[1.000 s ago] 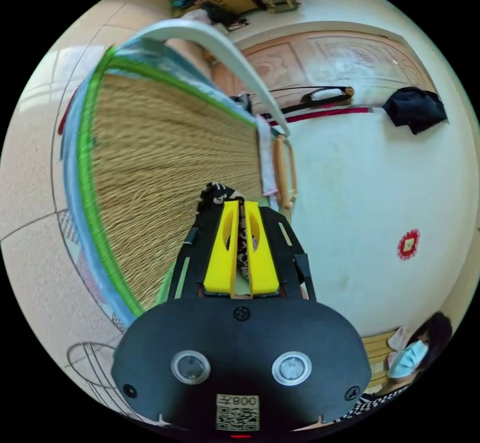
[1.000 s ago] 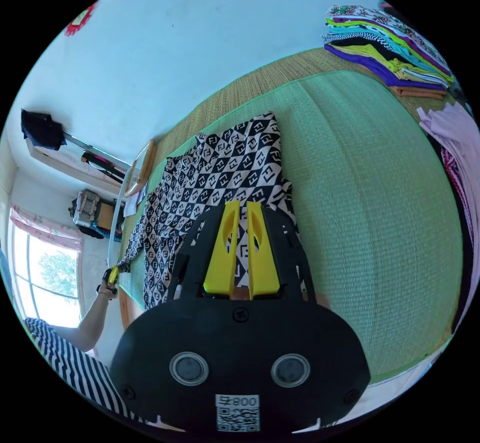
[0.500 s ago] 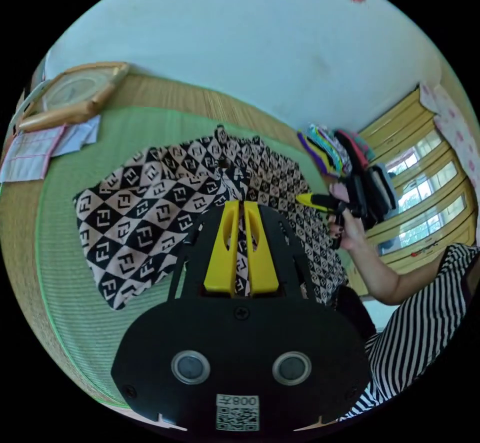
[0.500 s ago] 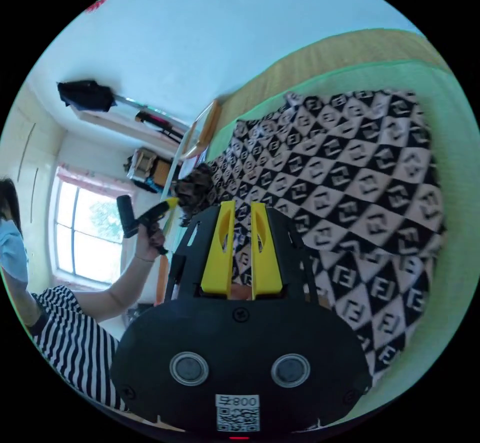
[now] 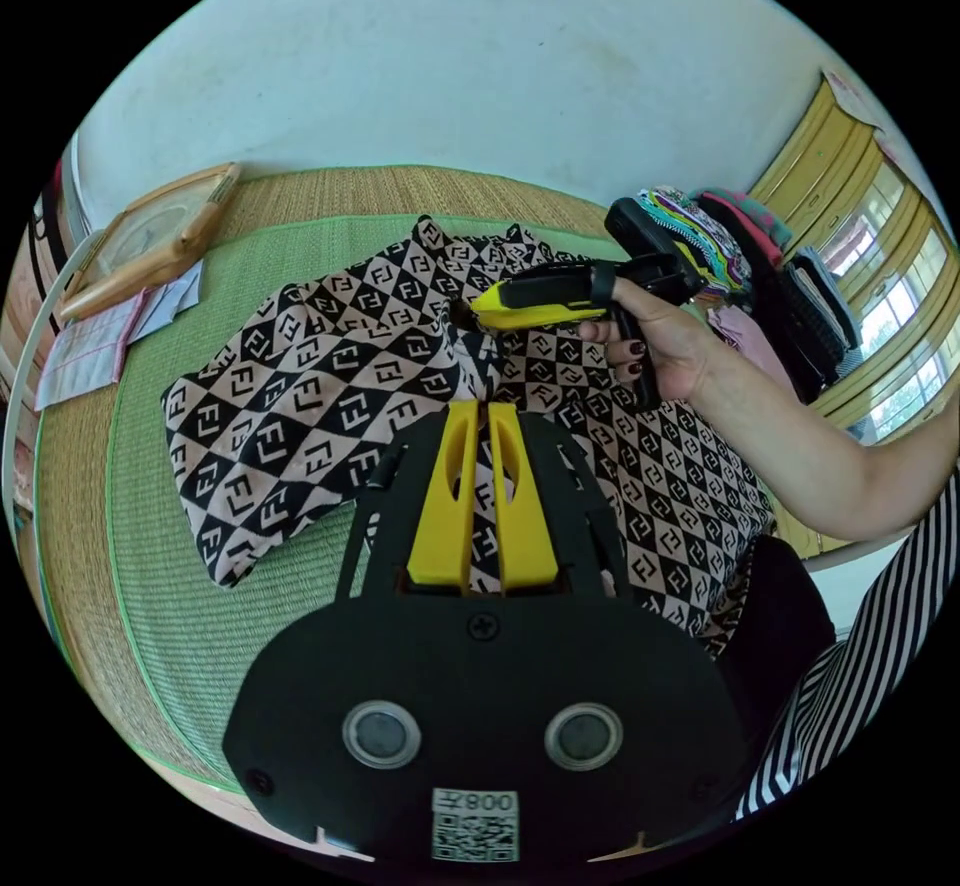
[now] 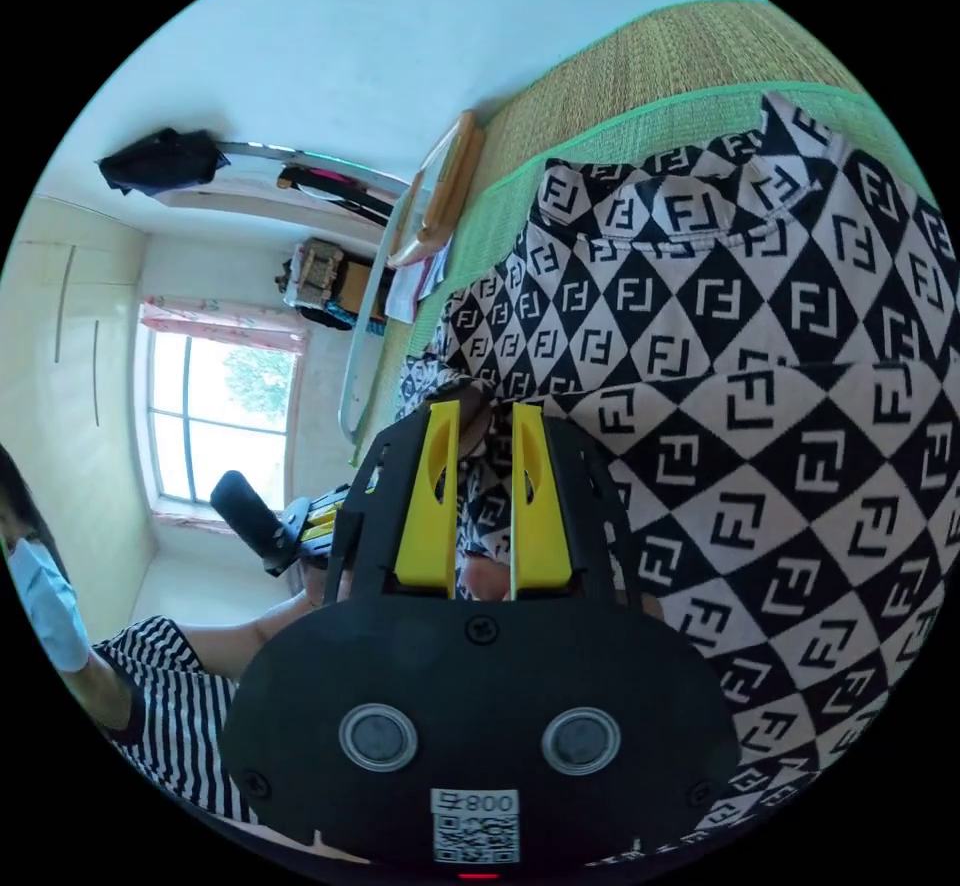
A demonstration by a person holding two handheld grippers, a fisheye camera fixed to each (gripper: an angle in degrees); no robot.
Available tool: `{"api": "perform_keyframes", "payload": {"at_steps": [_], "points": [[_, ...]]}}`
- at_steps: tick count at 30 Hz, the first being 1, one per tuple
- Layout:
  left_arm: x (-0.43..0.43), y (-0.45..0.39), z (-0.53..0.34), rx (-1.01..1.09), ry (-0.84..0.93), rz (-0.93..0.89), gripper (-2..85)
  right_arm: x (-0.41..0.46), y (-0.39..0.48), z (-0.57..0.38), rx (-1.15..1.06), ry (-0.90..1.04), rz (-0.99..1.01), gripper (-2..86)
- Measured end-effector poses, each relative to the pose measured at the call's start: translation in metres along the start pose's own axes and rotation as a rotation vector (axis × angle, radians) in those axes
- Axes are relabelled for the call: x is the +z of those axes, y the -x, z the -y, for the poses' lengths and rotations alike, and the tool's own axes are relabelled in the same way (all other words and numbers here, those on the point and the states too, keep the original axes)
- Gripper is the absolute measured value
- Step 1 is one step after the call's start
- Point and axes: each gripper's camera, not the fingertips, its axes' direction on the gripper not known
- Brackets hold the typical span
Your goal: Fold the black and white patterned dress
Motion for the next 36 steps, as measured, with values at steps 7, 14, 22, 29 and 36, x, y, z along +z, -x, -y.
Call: {"api": "perform_keyframes", "payload": {"at_steps": [7,14,22,29,36], "points": [[0.036,-0.018,-0.005,-0.014,-0.028,-0.006,1.8,0.025,0.027,0.029,-0.116,0.054,-0.187,5.8],[0.055,-0.034,0.004,-0.019,-0.131,0.014,1.8,0.014,0.06,0.05,-0.274,0.033,-0.202,1.5],[0.077,-0.084,0.043,0.092,-0.359,-0.119,1.6,-0.119,0.095,0.032,-0.454,-0.225,-0.208,1.0],[0.17,-0.132,0.055,0.2,-0.216,-0.244,0.6,-0.196,0.012,-0.044,-0.271,-0.329,-0.326,0.9],[0.23,-0.143,0.058,0.217,-0.084,-0.307,0.7,-0.226,-0.06,-0.086,-0.108,-0.333,-0.32,0.8]]}}
